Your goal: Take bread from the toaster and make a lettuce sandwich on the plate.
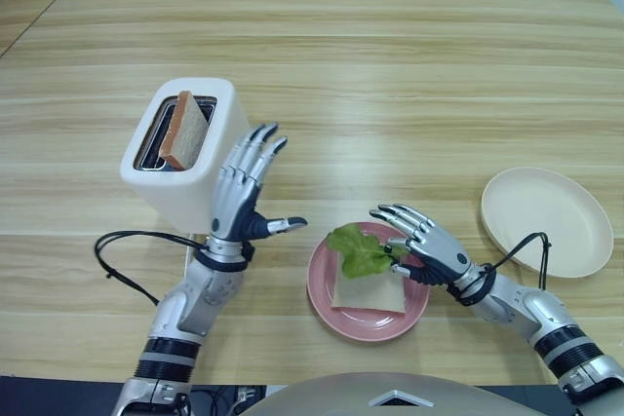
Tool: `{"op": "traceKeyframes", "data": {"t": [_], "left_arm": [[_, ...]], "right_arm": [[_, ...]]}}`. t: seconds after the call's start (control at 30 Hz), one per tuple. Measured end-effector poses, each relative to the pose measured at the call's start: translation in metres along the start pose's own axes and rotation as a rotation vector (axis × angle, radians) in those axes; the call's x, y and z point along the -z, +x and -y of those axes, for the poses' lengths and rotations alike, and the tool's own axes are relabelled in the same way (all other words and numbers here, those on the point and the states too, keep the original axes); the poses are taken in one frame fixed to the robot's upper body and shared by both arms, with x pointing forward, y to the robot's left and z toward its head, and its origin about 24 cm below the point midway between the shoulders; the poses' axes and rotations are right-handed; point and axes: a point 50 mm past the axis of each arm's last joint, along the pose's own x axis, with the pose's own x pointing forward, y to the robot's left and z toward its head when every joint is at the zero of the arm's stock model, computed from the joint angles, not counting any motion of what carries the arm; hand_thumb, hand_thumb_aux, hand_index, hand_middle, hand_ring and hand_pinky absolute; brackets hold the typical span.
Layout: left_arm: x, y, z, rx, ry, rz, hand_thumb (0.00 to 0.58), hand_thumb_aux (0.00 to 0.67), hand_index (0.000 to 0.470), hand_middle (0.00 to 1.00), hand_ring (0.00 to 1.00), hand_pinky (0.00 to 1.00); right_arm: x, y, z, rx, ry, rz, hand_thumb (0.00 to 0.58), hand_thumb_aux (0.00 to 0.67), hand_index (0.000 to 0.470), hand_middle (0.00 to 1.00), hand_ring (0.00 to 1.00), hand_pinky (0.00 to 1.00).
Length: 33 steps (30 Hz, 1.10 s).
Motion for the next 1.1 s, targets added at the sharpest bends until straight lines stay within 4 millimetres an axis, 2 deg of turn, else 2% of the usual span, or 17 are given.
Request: {"op": "traceKeyframes", "data": {"t": [0.13, 0.17, 0.2, 0.27, 0.37, 0.53, 0.8, 0.87, 0.9, 0.93, 0.97, 1.03, 1.07, 1.1], "left_arm": [[0.019, 0.006, -0.041, -0.102, 0.181, -0.053, 0.0, 0.0, 0.0, 0.0, 0.0, 0.0], [0.023, 0.006, -0.051, -0.117, 0.225, -0.07, 0.0, 0.0, 0.0, 0.0, 0.0, 0.0], [0.029, 0.005, -0.064, -0.139, 0.281, -0.107, 0.0, 0.0, 0.0, 0.0, 0.0, 0.0], [0.041, -0.002, -0.08, -0.127, 0.37, -0.19, 0.0, 0.0, 0.0, 0.0, 0.0, 0.0], [0.058, -0.014, -0.09, -0.057, 0.43, -0.305, 0.0, 0.0, 0.0, 0.0, 0.0, 0.0], [0.073, -0.024, -0.086, 0.094, 0.424, -0.392, 0.0, 0.0, 0.0, 0.0, 0.0, 0.0], [0.093, -0.015, -0.078, 0.217, 0.395, -0.431, 0.0, 0.0, 0.0, 0.0, 0.0, 0.0], [0.097, -0.011, -0.077, 0.232, 0.389, -0.433, 0.136, 0.084, 0.059, 0.0, 0.0, 0.0], [0.098, -0.008, -0.078, 0.24, 0.393, -0.432, 0.271, 0.181, 0.127, 0.0, 0.0, 0.0], [0.099, -0.004, -0.079, 0.24, 0.394, -0.426, 0.379, 0.276, 0.194, 0.0, 0.0, 0.0], [0.099, 0.001, -0.079, 0.245, 0.394, -0.415, 0.456, 0.36, 0.253, 0.0, 0.0, 0.0], [0.094, 0.009, -0.077, 0.273, 0.384, -0.367, 0.531, 0.476, 0.334, 0.0, 0.0, 0.0], [0.092, 0.011, -0.075, 0.3, 0.384, -0.347, 0.578, 0.633, 0.444, 0.0, 0.0, 0.0], [0.091, 0.012, -0.074, 0.31, 0.378, -0.341, 0.58, 0.67, 0.47, 0.01, 0.01, 0.01]], "right_arm": [[0.0, -0.007, 0.002, -0.038, -0.006, -0.002, 0.58, 0.67, 0.47, 0.0, 0.0, 0.0], [0.0, -0.007, 0.003, -0.043, -0.009, -0.002, 0.454, 0.357, 0.251, 0.0, 0.0, 0.0], [-0.001, -0.007, 0.004, -0.049, -0.013, 0.0, 0.234, 0.152, 0.107, 0.0, 0.0, 0.0], [-0.001, -0.008, 0.005, -0.06, -0.02, 0.001, 0.0, 0.0, 0.0, 0.0, 0.0, 0.0], [-0.002, -0.009, 0.005, -0.068, -0.025, 0.001, 0.0, 0.0, 0.0, 0.0, 0.0, 0.0], [-0.002, -0.01, 0.008, -0.06, -0.049, -0.016, 0.0, 0.0, 0.0, 0.0, 0.0, 0.0], [-0.001, -0.011, 0.017, -0.016, -0.083, -0.036, 0.0, 0.0, 0.0, 0.0, 0.0, 0.0], [-0.002, -0.011, 0.017, -0.014, -0.081, -0.033, 0.0, 0.0, 0.0, 0.0, 0.0, 0.0], [-0.003, -0.011, 0.016, -0.013, -0.08, -0.033, 0.0, 0.0, 0.0, 0.0, 0.0, 0.0], [-0.004, -0.011, 0.016, -0.012, -0.077, -0.032, 0.0, 0.0, 0.0, 0.0, 0.0, 0.0], [-0.004, -0.011, 0.016, -0.011, -0.076, -0.032, 0.0, 0.0, 0.0, 0.0, 0.0, 0.0], [-0.005, -0.011, 0.015, -0.007, -0.073, -0.032, 0.0, 0.0, 0.0, 0.0, 0.0, 0.0], [-0.005, -0.011, 0.015, -0.006, -0.072, -0.033, 0.0, 0.0, 0.0, 0.0, 0.0, 0.0], [-0.005, -0.011, 0.015, -0.005, -0.071, -0.034, 0.0, 0.0, 0.0, 0.0, 0.0, 0.0]]}}
